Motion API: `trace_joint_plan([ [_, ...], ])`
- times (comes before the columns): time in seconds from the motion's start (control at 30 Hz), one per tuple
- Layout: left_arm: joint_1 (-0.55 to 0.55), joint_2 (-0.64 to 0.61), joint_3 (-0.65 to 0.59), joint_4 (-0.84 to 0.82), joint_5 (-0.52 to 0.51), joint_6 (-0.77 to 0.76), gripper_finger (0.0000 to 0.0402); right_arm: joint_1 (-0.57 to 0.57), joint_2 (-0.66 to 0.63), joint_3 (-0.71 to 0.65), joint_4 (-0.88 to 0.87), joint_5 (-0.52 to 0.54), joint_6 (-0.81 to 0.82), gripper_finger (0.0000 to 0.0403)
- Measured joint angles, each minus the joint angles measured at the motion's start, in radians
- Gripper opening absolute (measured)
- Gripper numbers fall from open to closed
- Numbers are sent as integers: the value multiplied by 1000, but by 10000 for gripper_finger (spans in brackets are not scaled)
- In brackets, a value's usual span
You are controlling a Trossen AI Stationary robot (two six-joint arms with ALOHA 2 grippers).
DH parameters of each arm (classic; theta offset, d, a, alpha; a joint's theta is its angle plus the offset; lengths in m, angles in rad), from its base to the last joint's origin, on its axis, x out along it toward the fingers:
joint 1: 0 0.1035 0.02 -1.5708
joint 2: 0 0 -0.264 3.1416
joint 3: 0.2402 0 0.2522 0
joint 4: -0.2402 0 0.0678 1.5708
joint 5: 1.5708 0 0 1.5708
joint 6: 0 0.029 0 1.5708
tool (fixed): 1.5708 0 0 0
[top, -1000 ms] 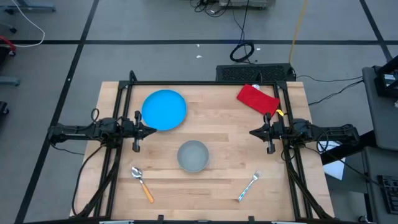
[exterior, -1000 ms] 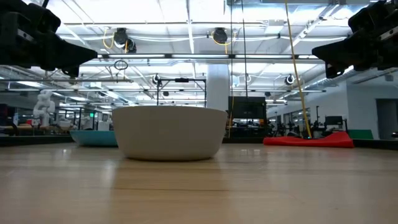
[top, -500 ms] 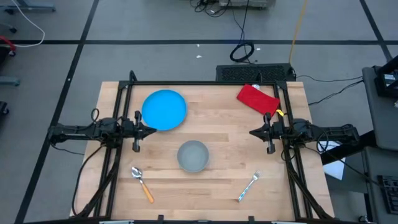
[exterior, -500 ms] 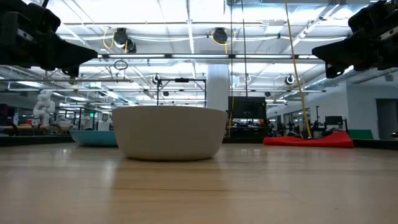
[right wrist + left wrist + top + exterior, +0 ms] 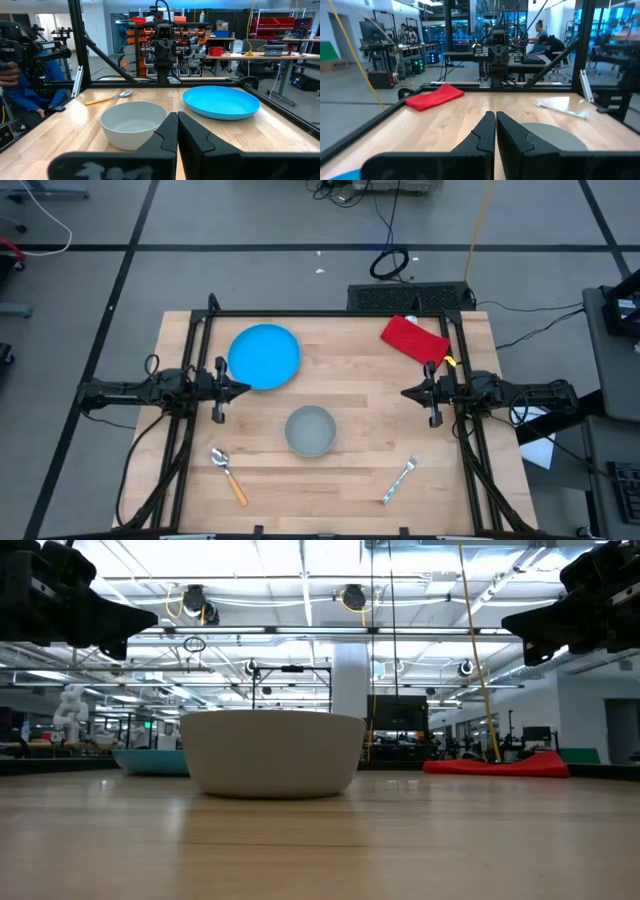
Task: Pick and place plate/cup/fork/spoon on tray
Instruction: Move the blue plate to the middle top
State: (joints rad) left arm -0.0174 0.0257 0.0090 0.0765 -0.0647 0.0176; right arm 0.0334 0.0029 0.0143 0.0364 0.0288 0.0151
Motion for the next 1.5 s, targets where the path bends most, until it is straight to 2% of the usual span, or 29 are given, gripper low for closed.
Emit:
trace_joint_plan([
  [0.23, 0, 0, 0, -1, 1, -123, 21, 0, 0, 0, 0, 0, 0, 0],
  [0.47, -5, 41, 21, -91, -40, -151, 21, 0, 0, 0, 0, 0, 0, 0],
  [0.63, -5, 162, 124, -197, -126, -143, 21, 0, 0, 0, 3, 0, 0, 0],
  [0.9, -5, 458, 349, -300, -164, -57, 23, 0, 0, 0, 19, 0, 0, 0],
  [1.0, -5, 560, 419, -336, -169, -52, 41, 0, 0, 0, 19, 0, 0, 0],
  [1.17, -5, 689, 462, -337, -179, -16, 103, 0, 0, 0, 19, 0, 3, 0],
  [1.3, -5, 755, 467, -338, -177, -22, 143, 0, 0, 0, 19, 0, 22, 0],
  [1.5, 1, 791, 467, -336, -169, -76, 178, 0, 0, 0, 19, 0, 52, 0],
])
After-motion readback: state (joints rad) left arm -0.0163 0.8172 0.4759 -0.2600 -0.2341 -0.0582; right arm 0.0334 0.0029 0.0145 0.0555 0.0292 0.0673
